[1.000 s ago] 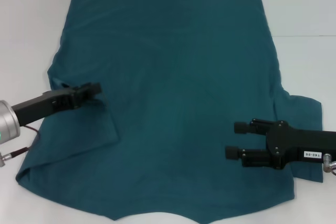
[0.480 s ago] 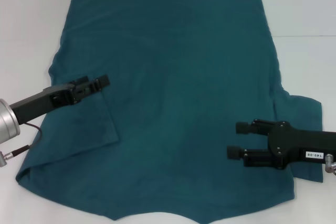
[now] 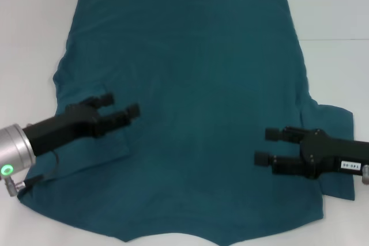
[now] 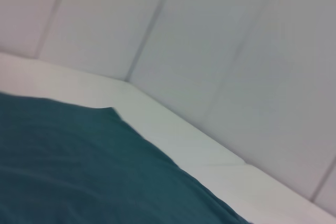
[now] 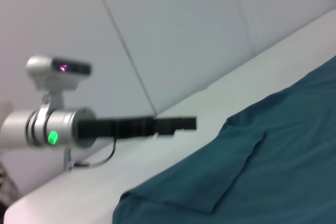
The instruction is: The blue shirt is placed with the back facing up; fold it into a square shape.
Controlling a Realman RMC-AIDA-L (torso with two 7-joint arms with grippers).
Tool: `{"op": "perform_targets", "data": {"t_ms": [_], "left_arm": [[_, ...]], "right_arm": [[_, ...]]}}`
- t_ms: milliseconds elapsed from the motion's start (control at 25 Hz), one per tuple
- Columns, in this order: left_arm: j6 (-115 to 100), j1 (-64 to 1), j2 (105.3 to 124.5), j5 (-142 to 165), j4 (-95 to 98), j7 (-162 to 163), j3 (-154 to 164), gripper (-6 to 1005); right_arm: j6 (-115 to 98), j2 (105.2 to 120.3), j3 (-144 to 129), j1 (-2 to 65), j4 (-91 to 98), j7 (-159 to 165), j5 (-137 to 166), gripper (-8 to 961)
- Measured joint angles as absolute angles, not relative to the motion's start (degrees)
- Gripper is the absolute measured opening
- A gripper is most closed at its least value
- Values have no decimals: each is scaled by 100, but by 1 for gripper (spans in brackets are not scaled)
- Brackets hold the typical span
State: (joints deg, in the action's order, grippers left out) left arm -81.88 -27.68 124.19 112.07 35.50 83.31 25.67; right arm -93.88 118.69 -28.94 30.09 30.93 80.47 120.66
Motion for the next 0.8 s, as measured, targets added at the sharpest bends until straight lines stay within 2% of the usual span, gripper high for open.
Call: {"op": "perform_targets", "data": {"t_ms": [560, 800], "left_arm": [[-8491, -2680, 12420, 11427, 3447, 7043, 4090, 937], [-8500, -2721, 12419, 11569, 3498, 7061, 4186, 938]], "right_arm": [[-8685, 11881, -2371, 2939, 3135, 9293, 12058, 886], [-8596, 11769, -2455, 2931, 3290, 10314, 12121, 885]]}}
